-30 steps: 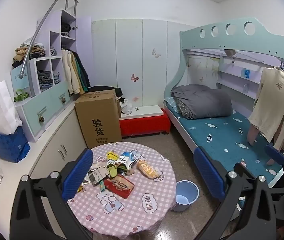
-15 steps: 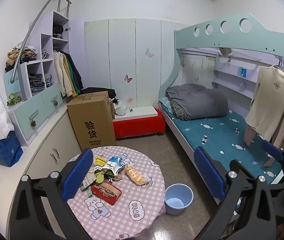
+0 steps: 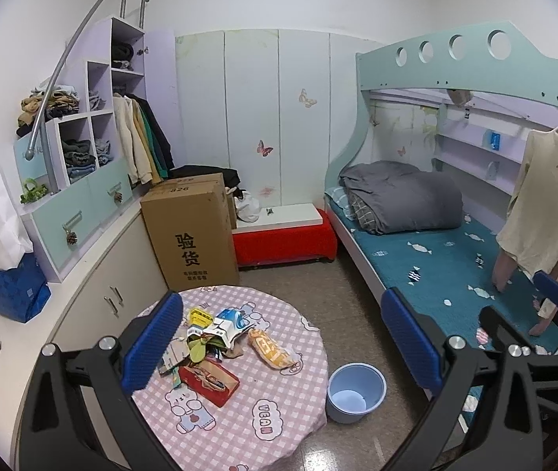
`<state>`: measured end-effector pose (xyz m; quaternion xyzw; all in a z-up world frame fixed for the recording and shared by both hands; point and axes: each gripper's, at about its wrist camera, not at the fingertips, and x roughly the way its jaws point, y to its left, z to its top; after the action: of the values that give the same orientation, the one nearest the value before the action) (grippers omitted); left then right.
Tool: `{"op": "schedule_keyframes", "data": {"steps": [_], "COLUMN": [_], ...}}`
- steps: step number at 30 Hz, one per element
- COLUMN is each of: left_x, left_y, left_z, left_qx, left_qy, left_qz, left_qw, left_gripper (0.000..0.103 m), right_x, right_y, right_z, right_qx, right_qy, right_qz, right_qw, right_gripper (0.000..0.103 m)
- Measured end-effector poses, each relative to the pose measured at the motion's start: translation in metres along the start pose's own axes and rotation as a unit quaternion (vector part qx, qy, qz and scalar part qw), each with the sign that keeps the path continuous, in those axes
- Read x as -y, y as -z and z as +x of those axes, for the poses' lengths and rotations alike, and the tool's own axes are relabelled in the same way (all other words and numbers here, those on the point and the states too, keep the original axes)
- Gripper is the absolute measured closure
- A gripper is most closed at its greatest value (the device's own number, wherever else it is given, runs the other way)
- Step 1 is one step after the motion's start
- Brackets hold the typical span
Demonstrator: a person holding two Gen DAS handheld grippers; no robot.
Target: Collect trash
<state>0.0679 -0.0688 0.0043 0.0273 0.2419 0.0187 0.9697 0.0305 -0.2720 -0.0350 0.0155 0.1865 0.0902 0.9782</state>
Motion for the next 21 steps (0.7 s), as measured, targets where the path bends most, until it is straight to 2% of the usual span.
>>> {"op": "schedule_keyframes", "data": {"steps": [10, 21], "left_x": [-0.001, -0.013], "left_y": [0.008, 0.006], "left_z": [0.018, 0.019], "left_qx": [-0.008, -0.032], "left_qy": [-0.02, -0.006], "left_qz": [0.003, -0.002], "left_qw": [0.9998, 0.9995], "left_gripper": [0.004, 0.004], "right_x": [0.008, -0.011], "right_y": [-0.002, -0.001], "right_z": [0.012, 0.007], "right_qx": [-0.006, -0.027], "right_qy": [0.0, -0.003], "right_qz": [-0.01, -0.008], "right_qw": [1.0, 1.0], "right_gripper": [0.006, 0.006]}}
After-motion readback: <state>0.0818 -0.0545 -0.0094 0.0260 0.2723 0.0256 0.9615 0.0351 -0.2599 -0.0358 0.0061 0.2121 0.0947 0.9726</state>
